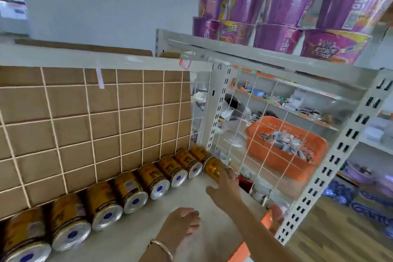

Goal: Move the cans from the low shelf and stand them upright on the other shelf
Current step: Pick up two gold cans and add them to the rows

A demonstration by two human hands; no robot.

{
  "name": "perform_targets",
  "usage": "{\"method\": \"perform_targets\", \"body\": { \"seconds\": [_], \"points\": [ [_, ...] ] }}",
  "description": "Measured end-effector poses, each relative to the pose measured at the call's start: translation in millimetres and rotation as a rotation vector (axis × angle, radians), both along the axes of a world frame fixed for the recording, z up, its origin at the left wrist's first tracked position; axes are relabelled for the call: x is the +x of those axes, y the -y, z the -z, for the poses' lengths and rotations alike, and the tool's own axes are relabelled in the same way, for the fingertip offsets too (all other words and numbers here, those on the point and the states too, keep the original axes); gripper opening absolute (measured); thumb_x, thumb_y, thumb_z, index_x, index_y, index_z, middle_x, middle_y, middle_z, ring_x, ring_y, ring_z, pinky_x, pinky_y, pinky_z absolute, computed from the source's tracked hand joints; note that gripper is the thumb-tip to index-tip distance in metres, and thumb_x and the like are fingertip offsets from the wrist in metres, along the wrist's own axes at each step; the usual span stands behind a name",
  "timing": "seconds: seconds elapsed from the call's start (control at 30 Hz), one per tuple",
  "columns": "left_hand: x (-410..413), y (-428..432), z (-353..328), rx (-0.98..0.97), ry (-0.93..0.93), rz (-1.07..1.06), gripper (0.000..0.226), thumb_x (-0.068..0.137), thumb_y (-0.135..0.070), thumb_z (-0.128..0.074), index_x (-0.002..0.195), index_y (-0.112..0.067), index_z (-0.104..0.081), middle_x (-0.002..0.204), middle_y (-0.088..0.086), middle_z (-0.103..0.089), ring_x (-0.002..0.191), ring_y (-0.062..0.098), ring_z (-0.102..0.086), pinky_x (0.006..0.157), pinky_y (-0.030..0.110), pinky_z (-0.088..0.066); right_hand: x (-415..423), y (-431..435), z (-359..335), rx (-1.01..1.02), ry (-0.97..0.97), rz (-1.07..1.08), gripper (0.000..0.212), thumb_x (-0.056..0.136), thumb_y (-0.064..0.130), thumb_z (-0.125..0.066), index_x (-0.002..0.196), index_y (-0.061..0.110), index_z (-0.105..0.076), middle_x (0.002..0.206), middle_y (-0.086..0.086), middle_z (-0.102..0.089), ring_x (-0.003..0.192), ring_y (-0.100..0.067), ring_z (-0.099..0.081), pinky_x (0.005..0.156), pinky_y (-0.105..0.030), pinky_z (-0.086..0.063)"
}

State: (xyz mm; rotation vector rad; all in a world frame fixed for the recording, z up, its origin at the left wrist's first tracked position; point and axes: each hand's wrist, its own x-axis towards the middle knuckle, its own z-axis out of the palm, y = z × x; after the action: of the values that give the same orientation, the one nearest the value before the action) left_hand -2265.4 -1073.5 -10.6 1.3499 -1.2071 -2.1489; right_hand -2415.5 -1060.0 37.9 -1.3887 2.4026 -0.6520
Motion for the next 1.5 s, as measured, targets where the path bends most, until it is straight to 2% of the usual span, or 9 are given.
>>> {"method": "perform_targets", "body": {
  "seconds": [0.17, 0.27, 0.47, 0.7, 0.83, 1.1, 1.27, 1.4, 1.5],
  "points": [
    [-42, 26, 3, 0.175, -0.084, -0.105, 0.029, 0.097, -0.01, -0.039, 0.07, -0.008, -0.048, 0.061, 0.008, -0.053, 0.053, 0.017, -0.05, 0.053, 0.02, -0.037, -59, 48, 15, 0.153, -0.094, -0.081, 0.09, 0.082, 0.041, -0.062, 0.151, 0.025, -0.006, 0.158, -0.011, -0.01, 0.144, -0.033, -0.017, 0.117, -0.046, -0.021],
    [-56, 38, 10, 0.191, -0.062, -0.203, 0.03, 0.098, -0.01, -0.036, 0.071, -0.007, -0.05, 0.06, 0.011, -0.058, 0.054, 0.019, -0.053, 0.056, 0.023, -0.033, -82, 58, 24, 0.136, -0.002, -0.143, 0.093, 0.072, 0.057, -0.065, 0.146, 0.022, -0.023, 0.137, -0.008, -0.049, 0.121, -0.027, -0.052, 0.098, -0.038, -0.046],
    [-89, 37, -9, 0.167, -0.062, -0.308, 0.022, 0.092, -0.006, -0.046, 0.071, -0.008, -0.053, 0.064, 0.009, -0.047, 0.057, 0.017, -0.043, 0.045, 0.02, -0.029, -95, 45, 25, 0.05, 0.415, -0.1, 0.049, 0.063, 0.044, -0.076, 0.104, 0.022, -0.06, 0.094, 0.002, -0.067, 0.087, -0.017, -0.064, 0.082, -0.039, -0.054],
    [-113, 36, -15, 0.134, -0.208, -0.44, 0.042, 0.077, -0.032, -0.073, 0.095, 0.006, -0.067, 0.076, 0.015, -0.072, 0.071, 0.029, -0.067, 0.071, 0.039, -0.056, -80, 16, 18, 0.015, 0.645, -0.235, 0.065, 0.051, 0.052, -0.072, 0.11, 0.028, -0.058, 0.096, 0.008, -0.066, 0.087, -0.006, -0.065, 0.082, -0.03, -0.054],
    [-99, 33, -12, 0.08, -0.184, -0.542, 0.062, 0.055, -0.03, -0.084, 0.098, 0.009, -0.063, 0.093, 0.024, -0.071, 0.088, 0.038, -0.069, 0.09, 0.052, -0.052, -89, 25, -6, 0.037, 0.897, -0.305, 0.022, 0.082, 0.025, -0.07, 0.1, 0.015, -0.063, 0.083, 0.004, -0.064, 0.069, -0.002, -0.063, 0.057, -0.01, -0.047],
    [-82, 17, 1, -0.044, -0.128, -0.496, 0.075, 0.048, -0.051, -0.085, 0.098, 0.001, -0.062, 0.091, 0.015, -0.073, 0.081, 0.027, -0.072, 0.071, 0.034, -0.059, -90, 120, 27, 0.054, 0.616, -0.158, 0.061, 0.068, 0.056, -0.068, 0.114, 0.016, -0.061, 0.111, -0.006, -0.066, 0.106, -0.027, -0.061, 0.097, -0.04, -0.048],
    [-80, 20, 2, 0.02, -0.169, -0.536, 0.082, 0.045, -0.048, -0.085, 0.102, 0.006, -0.062, 0.09, 0.019, -0.074, 0.083, 0.032, -0.072, 0.078, 0.04, -0.057, -85, 109, 23, 0.087, 0.412, -0.199, 0.039, 0.075, 0.047, -0.07, 0.101, 0.021, -0.056, 0.102, -0.003, -0.065, 0.096, -0.024, -0.061, 0.087, -0.034, -0.048],
    [-81, 22, 5, 0.035, -0.186, -0.539, 0.073, 0.051, -0.044, -0.079, 0.102, 0.005, -0.063, 0.089, 0.02, -0.074, 0.083, 0.033, -0.072, 0.077, 0.04, -0.057, -110, 75, 38, 0.182, 0.364, -0.242, 0.074, 0.051, 0.056, -0.076, 0.112, 0.017, -0.058, 0.095, -0.002, -0.069, 0.083, -0.016, -0.067, 0.076, -0.031, -0.054],
    [-84, 22, 8, 0.017, -0.167, -0.549, 0.079, 0.044, -0.05, -0.081, 0.101, 0.002, -0.064, 0.09, 0.017, -0.074, 0.087, 0.032, -0.071, 0.087, 0.045, -0.055, -125, 47, 34, 0.369, 0.395, -0.35, 0.07, 0.048, 0.055, -0.079, 0.105, 0.019, -0.06, 0.096, 0.0, -0.067, 0.088, -0.013, -0.064, 0.084, -0.03, -0.053]
  ]
}}
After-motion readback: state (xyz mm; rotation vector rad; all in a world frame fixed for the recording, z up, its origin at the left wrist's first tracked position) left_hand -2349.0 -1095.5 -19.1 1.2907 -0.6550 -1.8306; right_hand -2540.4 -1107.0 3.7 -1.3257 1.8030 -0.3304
